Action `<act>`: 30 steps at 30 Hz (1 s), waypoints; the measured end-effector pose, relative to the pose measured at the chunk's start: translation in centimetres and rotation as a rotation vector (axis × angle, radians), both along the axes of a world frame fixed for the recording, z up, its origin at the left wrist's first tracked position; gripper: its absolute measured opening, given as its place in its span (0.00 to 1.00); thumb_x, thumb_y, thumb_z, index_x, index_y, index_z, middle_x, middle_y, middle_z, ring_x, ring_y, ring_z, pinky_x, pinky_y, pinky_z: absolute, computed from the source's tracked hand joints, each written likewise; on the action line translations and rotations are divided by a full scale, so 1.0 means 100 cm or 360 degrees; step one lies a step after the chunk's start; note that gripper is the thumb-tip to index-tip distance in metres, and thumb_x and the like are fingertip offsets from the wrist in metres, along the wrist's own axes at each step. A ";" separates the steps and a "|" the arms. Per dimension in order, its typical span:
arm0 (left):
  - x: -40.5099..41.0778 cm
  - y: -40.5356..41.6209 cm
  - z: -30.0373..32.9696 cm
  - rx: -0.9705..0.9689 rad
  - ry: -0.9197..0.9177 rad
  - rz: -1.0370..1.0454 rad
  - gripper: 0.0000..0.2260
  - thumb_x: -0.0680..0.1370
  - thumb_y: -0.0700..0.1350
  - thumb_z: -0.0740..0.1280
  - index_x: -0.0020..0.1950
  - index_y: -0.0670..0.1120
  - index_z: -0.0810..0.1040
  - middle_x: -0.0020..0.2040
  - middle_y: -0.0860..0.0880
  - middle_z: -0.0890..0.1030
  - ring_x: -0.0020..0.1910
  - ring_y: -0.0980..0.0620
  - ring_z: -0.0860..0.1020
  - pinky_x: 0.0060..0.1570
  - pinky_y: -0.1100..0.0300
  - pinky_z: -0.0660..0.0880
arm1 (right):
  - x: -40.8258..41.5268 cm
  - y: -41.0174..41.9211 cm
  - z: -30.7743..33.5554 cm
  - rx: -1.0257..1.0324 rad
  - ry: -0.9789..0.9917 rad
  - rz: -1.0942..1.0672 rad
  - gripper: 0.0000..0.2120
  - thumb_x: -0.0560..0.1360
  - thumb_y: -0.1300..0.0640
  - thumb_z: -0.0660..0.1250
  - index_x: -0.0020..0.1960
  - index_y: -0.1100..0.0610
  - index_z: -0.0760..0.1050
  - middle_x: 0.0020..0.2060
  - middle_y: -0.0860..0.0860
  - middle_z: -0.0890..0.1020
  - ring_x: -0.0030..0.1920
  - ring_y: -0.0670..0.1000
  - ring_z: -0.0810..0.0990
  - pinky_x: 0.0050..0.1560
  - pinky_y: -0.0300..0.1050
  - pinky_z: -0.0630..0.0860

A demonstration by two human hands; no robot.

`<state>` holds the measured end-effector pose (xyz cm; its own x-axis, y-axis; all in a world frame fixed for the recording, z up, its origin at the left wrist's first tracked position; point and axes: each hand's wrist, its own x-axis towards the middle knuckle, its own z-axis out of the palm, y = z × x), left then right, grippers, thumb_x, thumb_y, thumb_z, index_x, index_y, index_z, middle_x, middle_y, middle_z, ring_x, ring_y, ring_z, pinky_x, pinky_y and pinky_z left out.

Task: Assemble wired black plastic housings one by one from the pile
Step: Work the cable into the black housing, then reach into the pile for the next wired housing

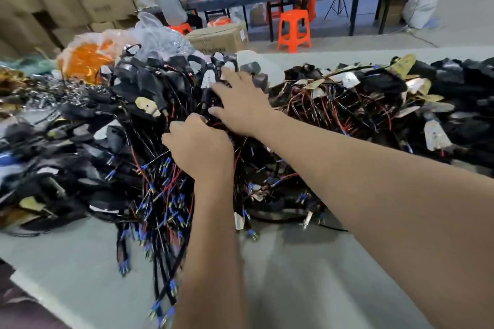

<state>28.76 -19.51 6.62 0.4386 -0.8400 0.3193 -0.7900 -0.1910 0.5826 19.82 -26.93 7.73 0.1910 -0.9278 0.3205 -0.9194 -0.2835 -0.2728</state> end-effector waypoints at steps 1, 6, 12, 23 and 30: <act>-0.003 -0.001 -0.005 -0.0013 0.0010 0.0042 0.15 0.82 0.44 0.61 0.66 0.46 0.80 0.63 0.38 0.76 0.65 0.36 0.70 0.52 0.51 0.65 | 0.000 -0.004 -0.009 0.0049 0.0143 0.0059 0.30 0.84 0.42 0.58 0.82 0.53 0.56 0.82 0.55 0.54 0.81 0.59 0.49 0.76 0.65 0.60; -0.021 0.002 -0.003 -0.0066 0.0173 0.0164 0.15 0.83 0.48 0.60 0.62 0.44 0.81 0.64 0.39 0.74 0.67 0.38 0.67 0.60 0.47 0.67 | -0.009 -0.017 -0.009 0.0251 0.0352 0.0207 0.31 0.86 0.42 0.51 0.84 0.53 0.48 0.84 0.52 0.46 0.83 0.54 0.39 0.79 0.68 0.50; -0.049 0.012 0.018 -0.0214 0.0302 0.0075 0.12 0.81 0.49 0.63 0.59 0.49 0.82 0.63 0.43 0.77 0.67 0.38 0.68 0.63 0.47 0.64 | -0.050 0.030 0.007 0.0025 -0.0365 0.0217 0.22 0.85 0.48 0.62 0.75 0.55 0.72 0.77 0.54 0.69 0.80 0.56 0.61 0.76 0.50 0.62; -0.243 0.078 -0.027 -0.0137 0.0541 -0.1199 0.09 0.79 0.43 0.66 0.44 0.46 0.85 0.44 0.47 0.84 0.47 0.47 0.81 0.51 0.52 0.76 | -0.271 0.196 -0.042 -0.0450 -0.0318 -0.0886 0.07 0.78 0.57 0.68 0.50 0.55 0.85 0.45 0.50 0.87 0.49 0.56 0.80 0.54 0.49 0.73; -0.291 0.091 -0.050 -0.0025 0.0304 -0.1397 0.09 0.80 0.43 0.65 0.47 0.45 0.85 0.48 0.44 0.83 0.50 0.44 0.80 0.54 0.51 0.75 | -0.325 0.221 -0.056 0.0297 0.0145 -0.0868 0.21 0.75 0.50 0.74 0.66 0.52 0.77 0.60 0.54 0.76 0.61 0.60 0.74 0.58 0.55 0.74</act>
<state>-0.35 -10.36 1.65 -0.3123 -0.8941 0.3209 -0.5372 0.4449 0.7166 -12.67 -4.87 2.13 -0.3110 -0.9390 0.1468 -0.9411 0.2827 -0.1855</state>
